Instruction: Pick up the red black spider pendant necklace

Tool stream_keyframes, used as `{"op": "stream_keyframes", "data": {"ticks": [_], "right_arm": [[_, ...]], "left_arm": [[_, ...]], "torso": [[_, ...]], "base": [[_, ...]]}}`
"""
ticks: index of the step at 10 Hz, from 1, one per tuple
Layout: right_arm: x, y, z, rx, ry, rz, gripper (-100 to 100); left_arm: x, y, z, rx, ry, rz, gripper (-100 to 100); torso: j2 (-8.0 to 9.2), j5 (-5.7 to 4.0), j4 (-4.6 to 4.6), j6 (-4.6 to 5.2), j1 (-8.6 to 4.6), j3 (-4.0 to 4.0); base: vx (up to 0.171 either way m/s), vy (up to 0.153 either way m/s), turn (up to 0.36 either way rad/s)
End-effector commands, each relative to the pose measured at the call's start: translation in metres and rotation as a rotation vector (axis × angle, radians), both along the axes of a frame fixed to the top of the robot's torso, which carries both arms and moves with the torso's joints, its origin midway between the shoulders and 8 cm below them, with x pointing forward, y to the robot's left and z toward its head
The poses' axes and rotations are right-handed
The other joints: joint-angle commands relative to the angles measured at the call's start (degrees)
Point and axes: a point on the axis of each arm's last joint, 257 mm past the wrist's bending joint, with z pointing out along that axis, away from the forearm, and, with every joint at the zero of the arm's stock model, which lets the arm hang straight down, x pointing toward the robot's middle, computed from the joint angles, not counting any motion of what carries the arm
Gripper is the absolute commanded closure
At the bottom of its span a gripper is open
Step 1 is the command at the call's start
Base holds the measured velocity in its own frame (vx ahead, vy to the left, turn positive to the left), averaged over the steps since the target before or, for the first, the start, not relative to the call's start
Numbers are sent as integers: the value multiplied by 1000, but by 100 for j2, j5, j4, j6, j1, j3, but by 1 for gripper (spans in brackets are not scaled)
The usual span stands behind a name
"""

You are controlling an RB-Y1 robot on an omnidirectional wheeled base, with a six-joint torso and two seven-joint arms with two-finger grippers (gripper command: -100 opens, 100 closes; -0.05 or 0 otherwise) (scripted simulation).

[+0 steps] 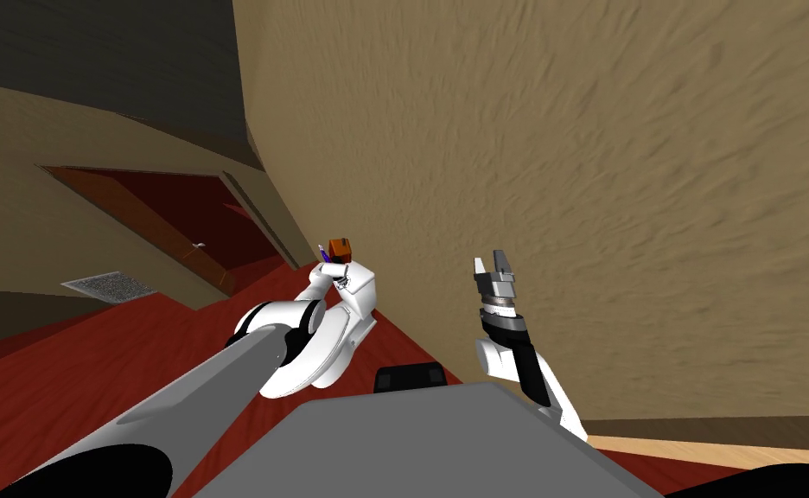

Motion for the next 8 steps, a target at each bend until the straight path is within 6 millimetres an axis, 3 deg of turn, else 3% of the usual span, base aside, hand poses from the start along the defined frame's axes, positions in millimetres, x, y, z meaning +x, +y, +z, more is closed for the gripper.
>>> {"op": "stream_keyframes", "data": {"ticks": [1, 2, 6, 7, 8], "right_arm": [[0, 0, 0, 0, 0, 0, 0], [0, 0, -1, 0, 2, 0, 0], [0, 0, -1, 0, 2, 0, 0], [0, 0, -1, 0, 2, 0, 0], [0, 0, -1, 0, 2, 0, 0]], "left_arm": [[0, 0, 0, 0, 0, 0, -100], [0, 0, 0, 0, 0, 0, 100], [0, 0, 0, 1, 0, -1, 100], [0, 0, 0, 1, 0, -1, 0], [1, -1, 7, -1, 2, 3, 100]], "torso": [[0, 0, 0, 0, 0, 0], [1, 3, 5, -5, -5, 2], [4, 4, 3, -7, -4, 3], [4, 4, 3, -6, -4, 3], [4, 4, 3, -6, -5, 3]], "base": [[14, 7, -12], [0, 0, 0], [0, 0, 0], [0, 0, 0], [-50, -25, -9]]}}
